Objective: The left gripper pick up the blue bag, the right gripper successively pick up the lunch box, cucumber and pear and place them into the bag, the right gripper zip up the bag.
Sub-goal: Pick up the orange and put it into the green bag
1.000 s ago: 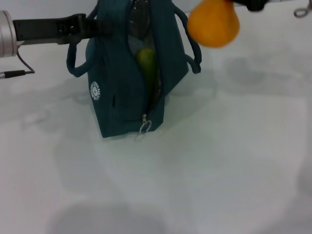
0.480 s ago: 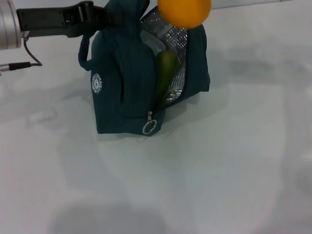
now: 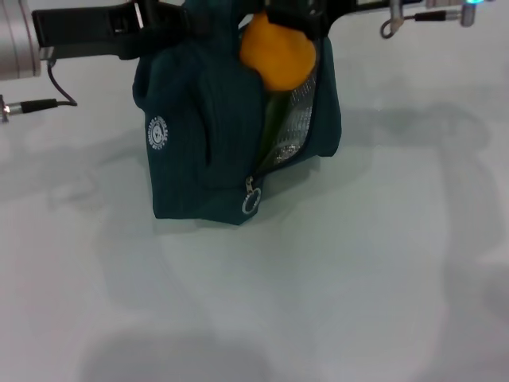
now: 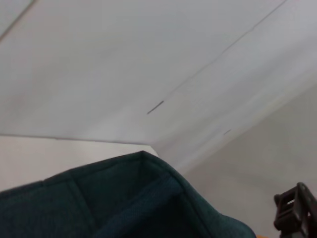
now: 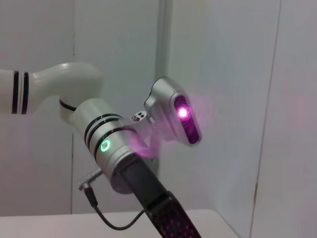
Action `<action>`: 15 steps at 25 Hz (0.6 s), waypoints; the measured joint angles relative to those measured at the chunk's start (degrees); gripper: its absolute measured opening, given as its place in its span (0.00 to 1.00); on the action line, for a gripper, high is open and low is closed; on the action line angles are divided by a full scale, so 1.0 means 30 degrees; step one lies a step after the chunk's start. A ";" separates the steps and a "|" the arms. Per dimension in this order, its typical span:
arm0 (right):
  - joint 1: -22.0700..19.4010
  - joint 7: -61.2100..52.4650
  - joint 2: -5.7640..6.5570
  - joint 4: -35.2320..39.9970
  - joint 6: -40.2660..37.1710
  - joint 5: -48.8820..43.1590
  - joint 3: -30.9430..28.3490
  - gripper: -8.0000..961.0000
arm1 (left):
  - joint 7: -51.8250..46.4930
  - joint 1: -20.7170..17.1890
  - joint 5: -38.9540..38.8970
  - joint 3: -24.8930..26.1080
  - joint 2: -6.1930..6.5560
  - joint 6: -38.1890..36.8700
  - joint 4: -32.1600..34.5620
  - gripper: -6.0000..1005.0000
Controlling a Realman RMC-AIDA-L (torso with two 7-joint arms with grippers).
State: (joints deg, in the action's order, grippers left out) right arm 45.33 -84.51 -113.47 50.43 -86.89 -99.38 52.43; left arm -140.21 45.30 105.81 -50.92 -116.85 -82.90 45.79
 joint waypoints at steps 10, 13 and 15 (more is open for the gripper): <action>0.0255 0.2775 -0.0505 -0.3671 0.0966 0.0074 0.0050 0.12 | -0.0109 -0.0019 -0.0272 0.0125 -0.0006 -0.0458 -0.0466 0.05; 0.0508 0.3616 -0.0570 -0.5006 0.1477 0.0071 0.0086 0.12 | -0.0115 -0.0034 -0.0320 0.0061 -0.0023 -0.0473 -0.0489 0.05; 0.0549 0.3754 -0.0574 -0.5277 0.1630 0.0066 0.0103 0.12 | -0.0115 -0.0053 -0.0371 0.0036 -0.0024 -0.0527 -0.0492 0.05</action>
State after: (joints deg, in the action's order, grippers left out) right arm 46.97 -73.24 -115.19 34.60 -82.00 -99.18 52.74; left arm -140.56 45.14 104.70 -50.81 -116.92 -84.48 44.31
